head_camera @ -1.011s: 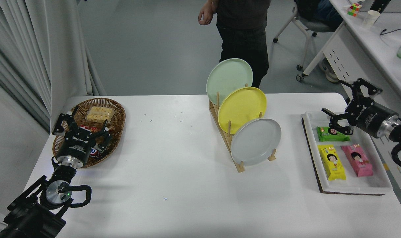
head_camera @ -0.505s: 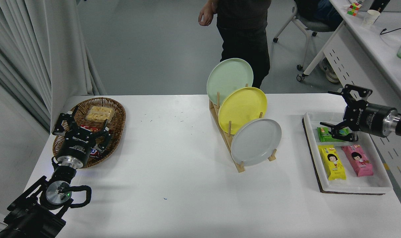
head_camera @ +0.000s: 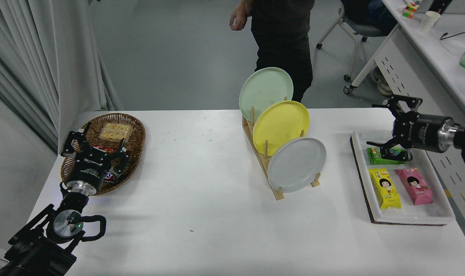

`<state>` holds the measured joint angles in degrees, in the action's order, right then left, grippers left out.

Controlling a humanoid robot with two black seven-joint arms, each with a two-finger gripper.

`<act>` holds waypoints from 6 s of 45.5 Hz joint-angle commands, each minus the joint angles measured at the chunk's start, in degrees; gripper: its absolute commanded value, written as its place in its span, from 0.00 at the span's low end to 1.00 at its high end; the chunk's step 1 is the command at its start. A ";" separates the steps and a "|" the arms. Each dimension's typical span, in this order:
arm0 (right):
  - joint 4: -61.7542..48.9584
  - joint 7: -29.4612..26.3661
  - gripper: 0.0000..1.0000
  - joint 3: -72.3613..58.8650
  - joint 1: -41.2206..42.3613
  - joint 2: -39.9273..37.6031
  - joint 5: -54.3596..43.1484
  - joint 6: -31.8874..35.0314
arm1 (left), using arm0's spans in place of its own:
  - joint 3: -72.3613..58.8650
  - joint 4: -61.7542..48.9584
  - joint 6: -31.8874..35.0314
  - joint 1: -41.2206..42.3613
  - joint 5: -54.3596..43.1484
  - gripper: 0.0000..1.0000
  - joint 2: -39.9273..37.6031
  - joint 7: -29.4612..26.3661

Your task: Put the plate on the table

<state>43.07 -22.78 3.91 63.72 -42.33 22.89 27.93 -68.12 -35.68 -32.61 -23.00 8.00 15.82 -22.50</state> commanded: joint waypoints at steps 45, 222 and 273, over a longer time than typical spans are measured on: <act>7.56 -4.29 1.00 -21.23 15.91 4.27 -0.13 -3.93 | 0.00 0.00 0.00 0.06 0.00 0.98 0.00 0.00; -0.70 2.21 0.99 -10.86 9.05 19.83 -0.74 -14.39 | 0.00 0.00 0.00 -0.02 0.00 0.98 0.00 0.00; 11.60 2.03 0.99 -17.10 13.97 17.72 3.64 -30.74 | 0.00 0.00 0.00 -0.02 0.00 0.98 0.00 0.00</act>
<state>51.42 -20.64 -11.63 76.47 -22.49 23.87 -0.77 -68.12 -35.68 -32.61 -23.01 8.00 15.82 -22.50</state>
